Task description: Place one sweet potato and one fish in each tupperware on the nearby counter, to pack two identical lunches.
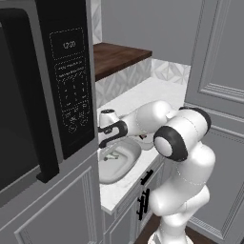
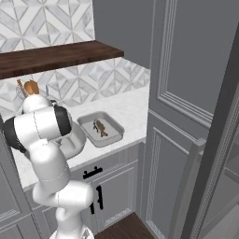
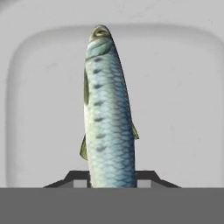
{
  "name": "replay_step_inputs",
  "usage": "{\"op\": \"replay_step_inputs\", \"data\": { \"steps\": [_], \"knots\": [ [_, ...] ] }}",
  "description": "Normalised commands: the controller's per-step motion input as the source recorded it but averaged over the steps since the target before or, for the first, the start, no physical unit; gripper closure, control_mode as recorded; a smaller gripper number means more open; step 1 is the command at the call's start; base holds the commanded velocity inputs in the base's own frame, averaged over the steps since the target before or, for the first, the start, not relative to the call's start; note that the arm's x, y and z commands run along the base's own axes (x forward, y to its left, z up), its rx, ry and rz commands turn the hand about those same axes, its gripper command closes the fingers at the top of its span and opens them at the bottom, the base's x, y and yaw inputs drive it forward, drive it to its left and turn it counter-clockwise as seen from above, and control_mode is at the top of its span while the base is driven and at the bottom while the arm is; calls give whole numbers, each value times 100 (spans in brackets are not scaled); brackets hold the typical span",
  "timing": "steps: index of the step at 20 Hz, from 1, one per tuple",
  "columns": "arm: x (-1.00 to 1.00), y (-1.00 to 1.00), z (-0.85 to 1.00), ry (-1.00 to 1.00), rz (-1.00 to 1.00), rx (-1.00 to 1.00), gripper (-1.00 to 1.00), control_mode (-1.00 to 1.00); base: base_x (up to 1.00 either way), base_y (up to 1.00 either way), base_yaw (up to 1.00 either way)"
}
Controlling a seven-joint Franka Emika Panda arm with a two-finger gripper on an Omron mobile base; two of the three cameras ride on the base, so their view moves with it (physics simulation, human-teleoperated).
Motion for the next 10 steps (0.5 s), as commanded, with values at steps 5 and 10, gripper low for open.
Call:
{"op": "replay_step_inputs", "data": {
  "steps": [5, 10],
  "knots": [
    [0, 0, 6, 0, 0, 0, -100, -100, 0, 0, 0],
    [-16, -6, 25, 0, 1, -1, -100, -100, 0, 0, 0]
  ]
}}
